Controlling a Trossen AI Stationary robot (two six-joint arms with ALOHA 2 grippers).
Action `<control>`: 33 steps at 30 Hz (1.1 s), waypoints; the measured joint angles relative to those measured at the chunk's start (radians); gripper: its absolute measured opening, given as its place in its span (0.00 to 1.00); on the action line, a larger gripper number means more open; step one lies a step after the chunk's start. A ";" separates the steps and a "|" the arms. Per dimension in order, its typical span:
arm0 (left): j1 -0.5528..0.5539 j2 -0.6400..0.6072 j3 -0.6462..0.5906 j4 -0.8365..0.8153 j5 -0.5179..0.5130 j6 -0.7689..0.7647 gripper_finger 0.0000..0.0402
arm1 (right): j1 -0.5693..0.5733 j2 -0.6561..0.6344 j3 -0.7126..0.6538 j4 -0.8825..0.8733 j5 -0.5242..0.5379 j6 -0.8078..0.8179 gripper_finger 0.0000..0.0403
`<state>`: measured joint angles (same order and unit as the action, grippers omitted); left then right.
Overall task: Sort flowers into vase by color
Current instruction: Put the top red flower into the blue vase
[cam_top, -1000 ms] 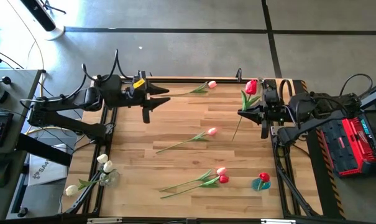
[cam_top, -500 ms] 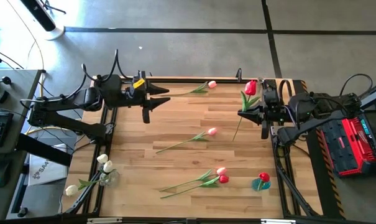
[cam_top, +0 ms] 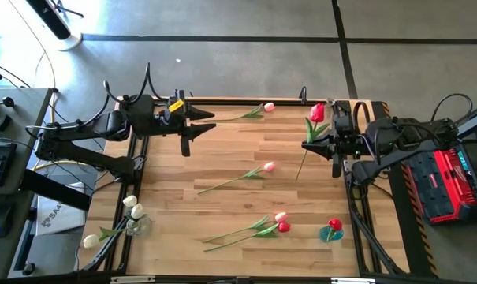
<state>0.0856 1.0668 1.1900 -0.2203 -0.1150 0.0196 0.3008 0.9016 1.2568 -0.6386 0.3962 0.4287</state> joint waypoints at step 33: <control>0.000 0.000 0.000 0.000 0.000 0.000 0.32 | 0.216 -0.331 0.080 -0.394 -0.184 -0.127 0.00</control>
<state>0.0853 1.0668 1.1900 -0.2203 -0.1154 0.0196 0.5167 0.5704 1.3365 -1.0327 0.2123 0.3015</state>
